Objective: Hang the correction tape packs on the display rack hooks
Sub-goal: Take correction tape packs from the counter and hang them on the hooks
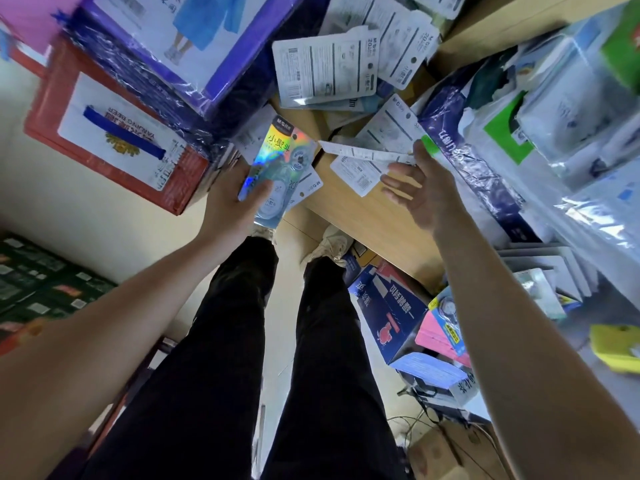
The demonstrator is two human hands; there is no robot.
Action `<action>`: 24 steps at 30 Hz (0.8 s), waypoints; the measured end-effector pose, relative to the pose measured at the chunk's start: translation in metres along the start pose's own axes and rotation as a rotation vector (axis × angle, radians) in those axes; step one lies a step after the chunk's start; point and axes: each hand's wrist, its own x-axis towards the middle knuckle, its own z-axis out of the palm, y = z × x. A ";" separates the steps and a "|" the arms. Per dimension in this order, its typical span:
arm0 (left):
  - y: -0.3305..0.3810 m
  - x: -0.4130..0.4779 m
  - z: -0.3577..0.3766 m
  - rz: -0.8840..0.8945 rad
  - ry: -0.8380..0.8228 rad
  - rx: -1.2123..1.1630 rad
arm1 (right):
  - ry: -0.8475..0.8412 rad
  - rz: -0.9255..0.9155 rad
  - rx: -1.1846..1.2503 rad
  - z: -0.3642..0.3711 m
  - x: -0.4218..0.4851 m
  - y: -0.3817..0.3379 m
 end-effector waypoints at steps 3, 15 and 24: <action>0.003 -0.004 0.005 0.019 0.001 0.022 | -0.040 -0.038 0.082 -0.005 0.000 0.006; 0.033 -0.034 -0.003 0.020 0.012 0.076 | -0.079 -0.175 -0.007 -0.043 -0.059 0.014; 0.160 -0.102 -0.036 0.189 -0.063 0.158 | -0.017 -0.407 0.065 -0.077 -0.225 -0.028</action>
